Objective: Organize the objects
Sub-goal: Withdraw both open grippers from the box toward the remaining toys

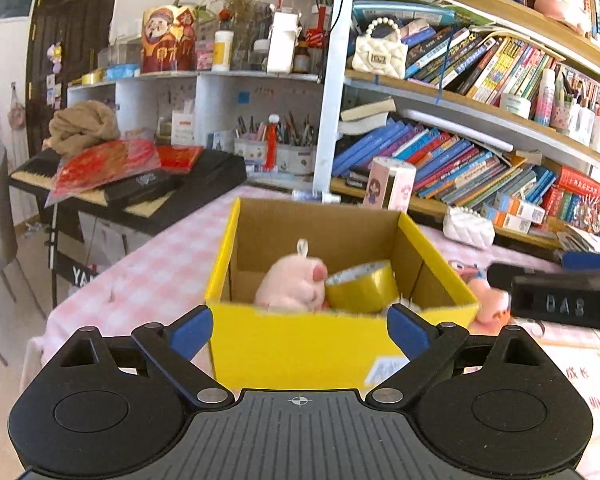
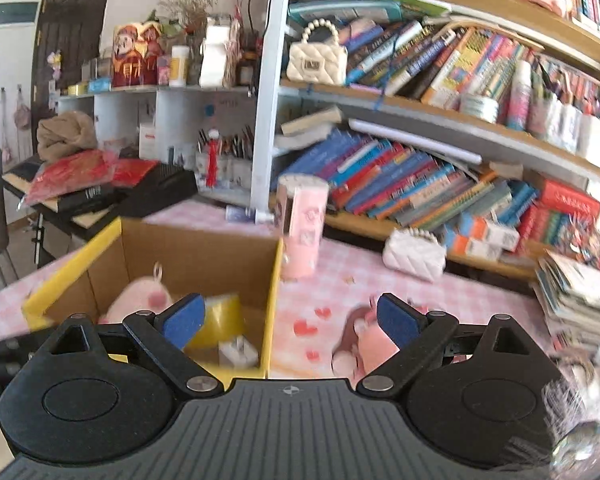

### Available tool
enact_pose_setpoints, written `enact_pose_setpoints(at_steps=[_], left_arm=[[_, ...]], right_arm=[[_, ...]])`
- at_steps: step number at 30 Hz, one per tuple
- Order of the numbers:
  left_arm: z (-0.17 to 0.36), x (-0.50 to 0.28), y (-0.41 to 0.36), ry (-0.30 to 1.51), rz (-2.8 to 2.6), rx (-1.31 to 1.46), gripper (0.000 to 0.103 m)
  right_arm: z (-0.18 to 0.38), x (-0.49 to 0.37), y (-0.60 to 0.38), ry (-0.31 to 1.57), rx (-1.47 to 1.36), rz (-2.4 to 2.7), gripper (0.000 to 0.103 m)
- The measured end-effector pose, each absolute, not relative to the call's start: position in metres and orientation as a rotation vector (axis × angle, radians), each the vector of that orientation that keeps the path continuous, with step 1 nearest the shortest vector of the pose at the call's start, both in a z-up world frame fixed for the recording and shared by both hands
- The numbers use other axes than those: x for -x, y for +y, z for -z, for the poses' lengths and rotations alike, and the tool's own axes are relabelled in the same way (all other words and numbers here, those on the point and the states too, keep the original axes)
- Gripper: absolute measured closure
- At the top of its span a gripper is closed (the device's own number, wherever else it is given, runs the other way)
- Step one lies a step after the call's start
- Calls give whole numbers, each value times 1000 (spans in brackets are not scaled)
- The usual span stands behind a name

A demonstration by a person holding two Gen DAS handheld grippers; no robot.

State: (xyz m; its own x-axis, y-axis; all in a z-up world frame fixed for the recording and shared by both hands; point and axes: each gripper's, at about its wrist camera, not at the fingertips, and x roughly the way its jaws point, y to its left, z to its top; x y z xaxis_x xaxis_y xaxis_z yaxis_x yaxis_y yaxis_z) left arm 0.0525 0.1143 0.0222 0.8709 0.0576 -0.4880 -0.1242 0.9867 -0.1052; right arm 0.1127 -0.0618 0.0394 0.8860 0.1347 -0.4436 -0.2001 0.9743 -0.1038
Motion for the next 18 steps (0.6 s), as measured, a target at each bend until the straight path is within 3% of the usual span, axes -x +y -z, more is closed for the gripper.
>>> enact_pose_setpoints(at_steps=[18], left_arm=[[7, 7, 109, 650, -117, 101, 7]], right_arm=[[12, -26, -64, 616, 158, -135, 10]])
